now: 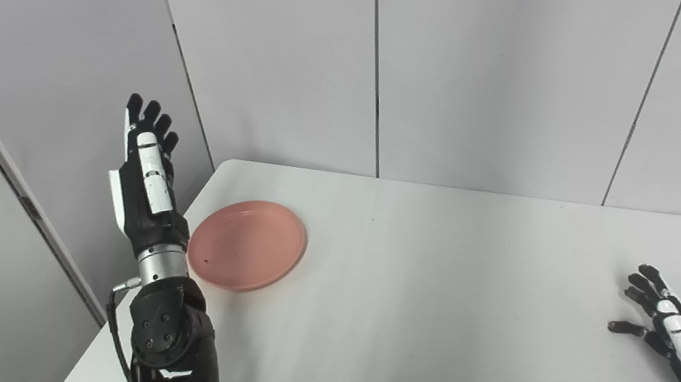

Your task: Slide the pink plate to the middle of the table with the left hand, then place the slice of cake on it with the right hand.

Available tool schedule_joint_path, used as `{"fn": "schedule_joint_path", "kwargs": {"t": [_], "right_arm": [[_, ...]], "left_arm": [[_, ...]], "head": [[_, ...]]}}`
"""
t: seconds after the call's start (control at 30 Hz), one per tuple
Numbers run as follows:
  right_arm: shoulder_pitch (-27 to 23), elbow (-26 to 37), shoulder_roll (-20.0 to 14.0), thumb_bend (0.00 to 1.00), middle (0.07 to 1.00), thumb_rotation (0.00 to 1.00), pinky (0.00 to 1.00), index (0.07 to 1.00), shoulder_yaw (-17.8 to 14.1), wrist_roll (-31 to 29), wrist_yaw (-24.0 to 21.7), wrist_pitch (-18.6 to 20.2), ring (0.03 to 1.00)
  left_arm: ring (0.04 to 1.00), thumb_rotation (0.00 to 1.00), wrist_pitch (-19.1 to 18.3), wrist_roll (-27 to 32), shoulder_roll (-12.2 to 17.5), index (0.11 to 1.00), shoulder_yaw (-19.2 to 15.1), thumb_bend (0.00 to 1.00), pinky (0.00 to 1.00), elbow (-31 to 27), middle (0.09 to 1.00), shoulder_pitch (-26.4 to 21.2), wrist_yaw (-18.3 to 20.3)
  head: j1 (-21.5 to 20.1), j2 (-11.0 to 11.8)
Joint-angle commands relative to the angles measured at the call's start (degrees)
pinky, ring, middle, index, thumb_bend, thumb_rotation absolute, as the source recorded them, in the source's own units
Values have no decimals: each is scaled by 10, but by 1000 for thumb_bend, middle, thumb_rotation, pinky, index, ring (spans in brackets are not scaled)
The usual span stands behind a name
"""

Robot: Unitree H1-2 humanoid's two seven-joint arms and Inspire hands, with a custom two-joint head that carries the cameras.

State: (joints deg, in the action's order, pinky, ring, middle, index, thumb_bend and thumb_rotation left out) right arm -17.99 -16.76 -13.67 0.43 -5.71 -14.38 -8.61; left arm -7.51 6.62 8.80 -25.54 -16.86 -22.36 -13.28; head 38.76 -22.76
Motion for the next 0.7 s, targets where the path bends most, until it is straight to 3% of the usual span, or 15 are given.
{"fn": "schedule_joint_path", "kwargs": {"t": [0.0,0.47,0.67], "right_arm": [[21,-9,-12,201,956,1000,968,975,-2,12,4,6,945],[22,-8,-14,226,951,1000,967,972,-5,15,5,1,942],[23,-5,-14,231,953,1000,967,974,-7,10,2,7,943]], "left_arm": [[940,1000,19,4,12,953,-4,398,939,-4,953,-16,-9],[981,1000,33,22,34,1000,-39,403,1000,39,998,-15,-23],[989,1000,43,42,29,1000,-52,384,1000,58,1000,-22,-38]], "head": [[3,-1],[12,-10],[14,-13]]}}
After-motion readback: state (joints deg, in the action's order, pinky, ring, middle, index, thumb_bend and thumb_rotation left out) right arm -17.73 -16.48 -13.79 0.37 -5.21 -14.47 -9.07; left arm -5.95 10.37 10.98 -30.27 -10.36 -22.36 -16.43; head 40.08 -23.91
